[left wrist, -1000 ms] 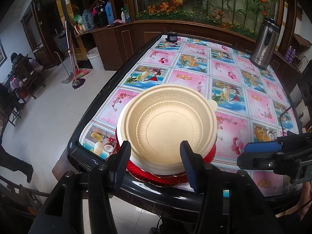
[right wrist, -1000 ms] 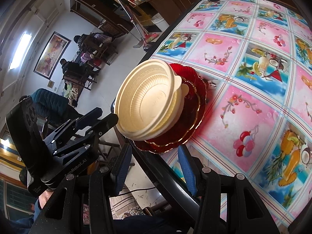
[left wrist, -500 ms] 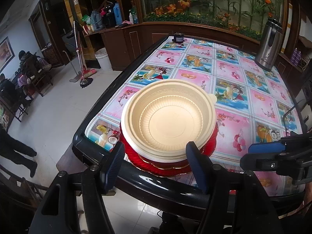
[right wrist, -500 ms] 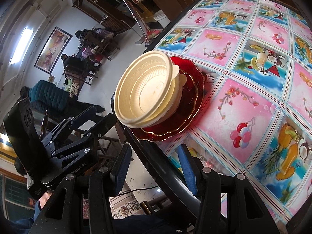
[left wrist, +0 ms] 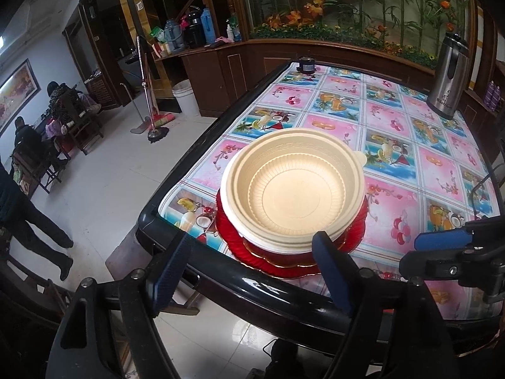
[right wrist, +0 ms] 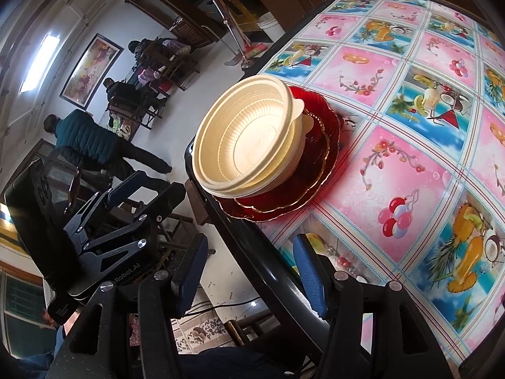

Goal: Organize plates and bowls
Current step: 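Open the left tool and pull it back from the bowl rim, then grasp the rim of the whole red plate and bowl stack with the left tool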

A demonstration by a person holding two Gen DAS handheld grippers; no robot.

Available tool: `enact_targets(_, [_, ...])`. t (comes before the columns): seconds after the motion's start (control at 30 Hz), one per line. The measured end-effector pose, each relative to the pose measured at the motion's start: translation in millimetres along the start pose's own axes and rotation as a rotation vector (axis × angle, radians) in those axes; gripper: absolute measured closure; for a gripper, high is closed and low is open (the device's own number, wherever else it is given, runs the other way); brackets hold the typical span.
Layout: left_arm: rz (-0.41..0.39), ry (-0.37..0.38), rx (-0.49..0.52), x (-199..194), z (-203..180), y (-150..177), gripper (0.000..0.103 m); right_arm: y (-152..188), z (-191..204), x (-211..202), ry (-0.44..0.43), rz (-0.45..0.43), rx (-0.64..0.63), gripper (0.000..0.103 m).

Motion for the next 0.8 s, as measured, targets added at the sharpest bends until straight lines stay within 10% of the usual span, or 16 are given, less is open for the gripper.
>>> enact_targets(0.5, [0.088, 0.069, -0.179, 25.2, 57.4, 26.3, 0.022, -17.9, -27.9, -7.3, 0.073, -0.098, 0.083, 0.039])
enact_targets(0.8, [0.185, 0.232, -0.288, 80.5, 81.3, 38.6, 0.028, -26.2, -79.3, 12.3, 0.155, -0.119, 0.206, 0.045])
Point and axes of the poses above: each gripper's, at about its wrist camera, not at the fingertips, and x roughly the way its jaws point, z to its left, y to its underside, the point moved 8 cm from there along x, roughly the way its jaws point, and after that the axes turned 6 degrees about x, right-handed, at the moved point
